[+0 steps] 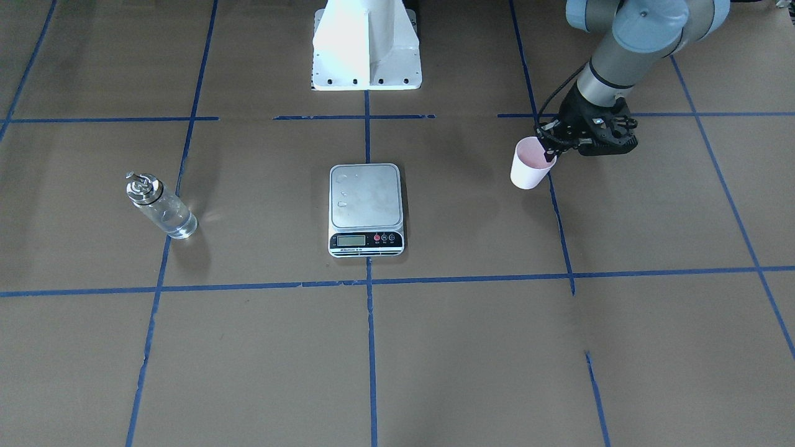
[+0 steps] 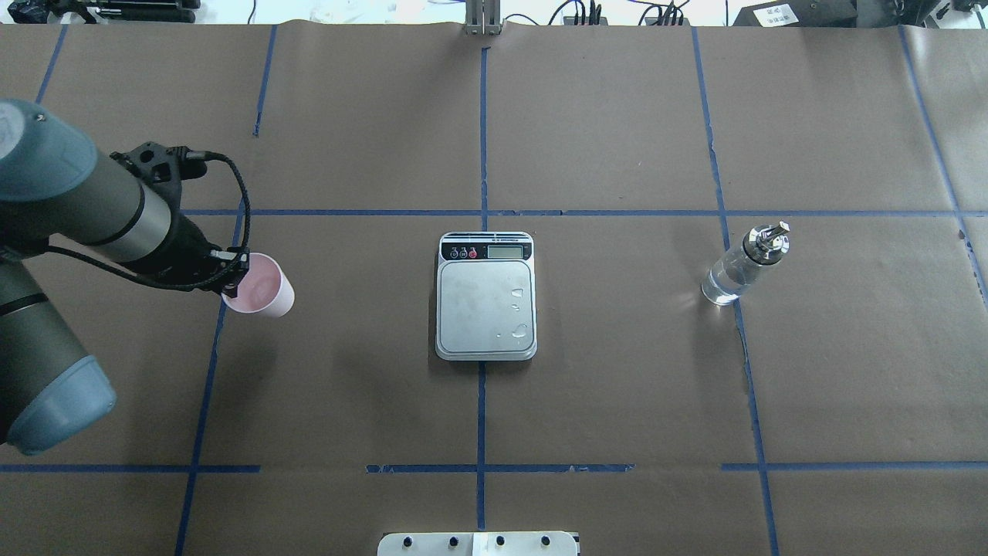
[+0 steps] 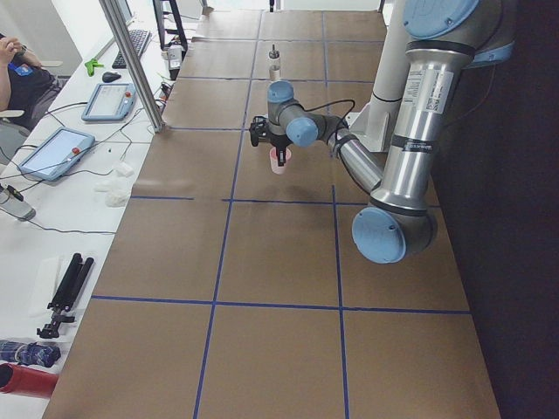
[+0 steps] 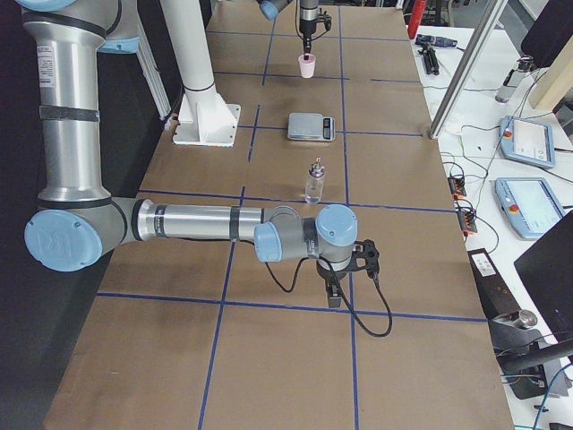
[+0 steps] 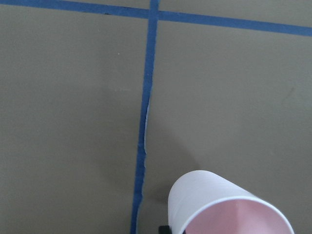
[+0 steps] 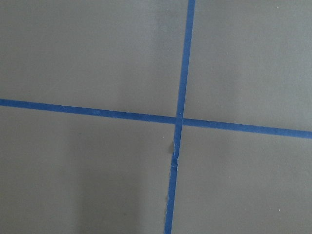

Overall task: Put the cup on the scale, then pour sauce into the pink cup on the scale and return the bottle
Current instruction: 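Carry the pink cup with the left gripper onto the silver scale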

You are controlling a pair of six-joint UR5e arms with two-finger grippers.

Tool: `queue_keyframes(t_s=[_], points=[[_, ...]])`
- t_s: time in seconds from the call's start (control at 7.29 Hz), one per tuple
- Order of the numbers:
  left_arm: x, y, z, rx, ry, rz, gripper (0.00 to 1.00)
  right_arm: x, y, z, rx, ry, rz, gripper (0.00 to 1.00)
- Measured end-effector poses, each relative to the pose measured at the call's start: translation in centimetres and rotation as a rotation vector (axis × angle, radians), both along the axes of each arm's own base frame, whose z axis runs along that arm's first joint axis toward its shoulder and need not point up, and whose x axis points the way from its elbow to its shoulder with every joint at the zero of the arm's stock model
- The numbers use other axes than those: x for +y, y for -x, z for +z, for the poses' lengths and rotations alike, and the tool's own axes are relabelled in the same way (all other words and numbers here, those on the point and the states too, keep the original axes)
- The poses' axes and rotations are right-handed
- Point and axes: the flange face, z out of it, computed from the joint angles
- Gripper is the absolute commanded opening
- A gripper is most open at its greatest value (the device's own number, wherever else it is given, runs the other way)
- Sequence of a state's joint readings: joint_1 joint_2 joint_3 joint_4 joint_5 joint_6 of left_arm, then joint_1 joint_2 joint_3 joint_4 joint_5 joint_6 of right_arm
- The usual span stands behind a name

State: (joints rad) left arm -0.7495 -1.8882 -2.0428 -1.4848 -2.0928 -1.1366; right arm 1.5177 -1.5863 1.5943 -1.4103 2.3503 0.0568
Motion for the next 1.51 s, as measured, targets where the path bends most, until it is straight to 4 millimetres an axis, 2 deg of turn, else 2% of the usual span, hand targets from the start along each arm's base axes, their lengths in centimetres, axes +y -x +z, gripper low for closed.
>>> queue_keyframes(t_s=[0.27, 0.41, 0.55, 0.69, 1.1, 1.37, 1.51], points=[[-1.8, -2.7, -7.6, 0.023, 0.073, -0.056, 0.0, -0.2, 0.2, -1.4, -0.002, -0.027, -0.004, 1.0], [-2.5, -4.7, -10.3, 0.044, 0.118, -0.077, 0.0, -0.2, 0.6, -2.0, -0.007, -0.036, -0.009, 1.0], [-2.7, -7.1, -12.2, 0.067, 0.159, -0.086, 0.0, -0.2, 1.3, -2.6, -0.018, -0.028, -0.004, 1.0], [-2.8, -9.7, -13.3, 0.088, 0.191, -0.091, 0.0, -0.2, 1.9, -3.2, -0.028, -0.009, 0.01, 1.0], [-2.1, -16.7, -14.4, 0.125, 0.239, -0.1, 0.0, 0.1, 2.9, -4.4, -0.042, -0.015, 0.01, 1.0], [-0.9, -19.7, -14.4, 0.12, 0.236, -0.111, 0.0, 0.6, 3.0, -5.2, -0.047, -0.019, 0.019, 1.0], [-0.6, -20.4, -14.2, 0.114, 0.235, -0.113, 0.0, 0.5, 3.0, -5.5, -0.052, -0.005, 0.035, 1.0]])
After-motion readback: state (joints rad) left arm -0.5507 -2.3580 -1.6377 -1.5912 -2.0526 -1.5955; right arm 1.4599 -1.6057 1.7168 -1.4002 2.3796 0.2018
